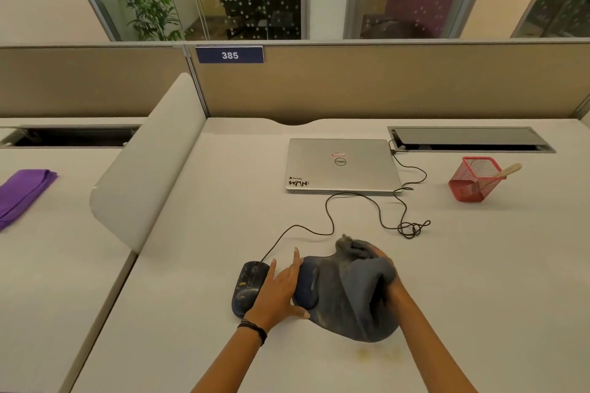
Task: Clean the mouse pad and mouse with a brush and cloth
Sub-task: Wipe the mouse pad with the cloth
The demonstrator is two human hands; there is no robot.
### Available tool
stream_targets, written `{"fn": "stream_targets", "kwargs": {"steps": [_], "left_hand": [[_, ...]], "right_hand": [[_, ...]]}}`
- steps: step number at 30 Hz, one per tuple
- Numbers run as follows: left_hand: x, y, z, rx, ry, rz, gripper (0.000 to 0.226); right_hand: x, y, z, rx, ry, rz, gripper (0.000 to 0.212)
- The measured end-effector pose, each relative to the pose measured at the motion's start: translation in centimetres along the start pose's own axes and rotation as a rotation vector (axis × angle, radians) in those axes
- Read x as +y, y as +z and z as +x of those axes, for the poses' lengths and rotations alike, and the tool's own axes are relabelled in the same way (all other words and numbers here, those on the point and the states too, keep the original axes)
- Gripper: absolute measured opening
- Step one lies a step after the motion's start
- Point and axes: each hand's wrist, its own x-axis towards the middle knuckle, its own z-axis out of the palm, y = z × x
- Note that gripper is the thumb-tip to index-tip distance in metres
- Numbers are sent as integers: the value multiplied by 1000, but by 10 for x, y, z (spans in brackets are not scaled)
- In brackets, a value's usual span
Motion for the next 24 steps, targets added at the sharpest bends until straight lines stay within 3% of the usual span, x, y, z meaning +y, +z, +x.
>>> {"fn": "stream_targets", "kwargs": {"steps": [3, 5, 8, 12, 14, 20, 24], "left_hand": [[0, -1, 0, 2, 1, -7, 112], [0, -1, 0, -1, 4, -9, 114], [0, 0, 0, -9, 5, -18, 116], [0, -1, -1, -13, 6, -31, 117], [0, -2, -2, -7, 10, -37, 117], [0, -3, -2, -1, 12, -59, 118], [-2, 1, -3, 21, 20, -64, 116]], "right_hand": [[-5, 8, -3, 22, -170, -357, 32], [-8, 12, -7, 26, -182, -425, 43], [-2, 13, -12, 65, -142, -586, 35], [-7, 21, -16, -64, -66, -855, 81], [-2, 27, -18, -128, -57, -951, 92], [-10, 50, -8, -17, -84, -795, 67], [-14, 68, -5, -175, -181, -736, 61]]}}
